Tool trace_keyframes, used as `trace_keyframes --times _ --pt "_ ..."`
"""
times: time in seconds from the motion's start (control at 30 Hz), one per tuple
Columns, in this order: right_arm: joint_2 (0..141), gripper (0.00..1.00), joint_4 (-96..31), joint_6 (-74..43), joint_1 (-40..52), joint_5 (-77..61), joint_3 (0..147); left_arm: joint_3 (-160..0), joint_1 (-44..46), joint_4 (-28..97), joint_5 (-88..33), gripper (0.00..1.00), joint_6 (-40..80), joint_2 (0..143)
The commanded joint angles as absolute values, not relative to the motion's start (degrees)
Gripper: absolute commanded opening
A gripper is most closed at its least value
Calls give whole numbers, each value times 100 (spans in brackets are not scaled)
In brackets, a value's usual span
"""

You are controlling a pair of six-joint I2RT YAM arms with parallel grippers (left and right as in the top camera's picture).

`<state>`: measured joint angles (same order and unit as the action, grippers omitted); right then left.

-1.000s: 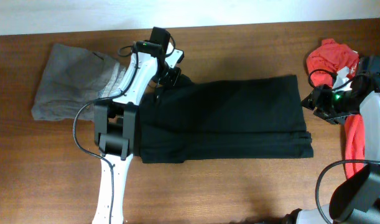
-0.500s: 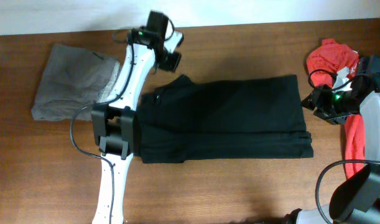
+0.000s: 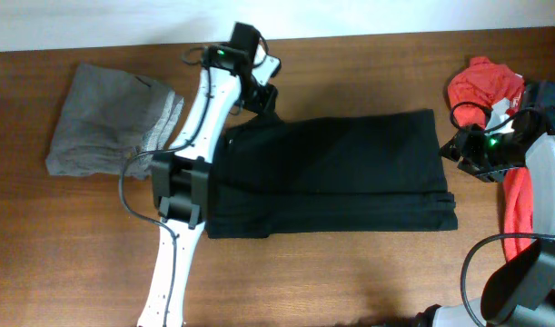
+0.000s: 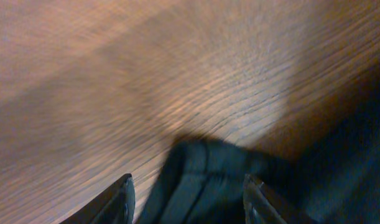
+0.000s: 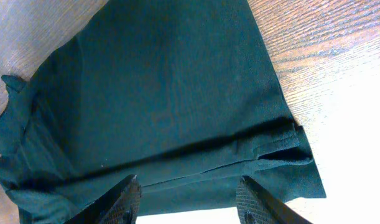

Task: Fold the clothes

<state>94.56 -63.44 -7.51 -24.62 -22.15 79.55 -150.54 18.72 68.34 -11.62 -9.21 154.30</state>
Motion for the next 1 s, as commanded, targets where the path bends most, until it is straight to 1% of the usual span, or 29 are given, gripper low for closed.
trace_keyframes --times 0.0,0.07,0.13,0.17,0.2,0.23,0.27,0.37,0.5,0.93,0.97 --pt "9358 55 -6364 -727 -2473 -2180 8058 -15006 1973 6799 -1284 54 -934 15725" --pt "9358 54 -6364 -729 -2473 -2132 8055 -15006 1977 6792 -1284 46 -934 15751" --pt "9358 54 -6368 -727 -2473 -2025 8055 -15006 1977 6748 -1288 33 -932 15751" --pt "9358 54 -6368 -727 -2473 -2027 8055 -15006 1977 6724 -1286 29 -932 15751" --pt "9358 54 -6366 -727 -2473 -2029 8058 -15006 1977 6661 -1284 23 -934 15751" --pt "9358 54 -6368 -729 -2473 -2029 8058 -15006 1977 6617 -1286 14 -932 15751" --pt "9358 54 -6368 -729 -2473 -2029 8058 -15004 1984 6573 -1286 1 -934 15753" --pt "9358 54 -6366 -727 -2473 -2029 8058 -15039 1984 6366 -1288 0 -930 15736" --pt "9358 54 -6366 -729 -2473 -2029 8055 -15655 1984 6418 -1288 1 -928 15690" --pt "9358 54 -6372 -729 -2473 -2034 8055 -17124 2123 7312 -1332 0 -858 15683" --pt "9358 54 -6379 -729 -2473 -2034 8058 -17135 2123 7312 -1330 6 -871 15683"
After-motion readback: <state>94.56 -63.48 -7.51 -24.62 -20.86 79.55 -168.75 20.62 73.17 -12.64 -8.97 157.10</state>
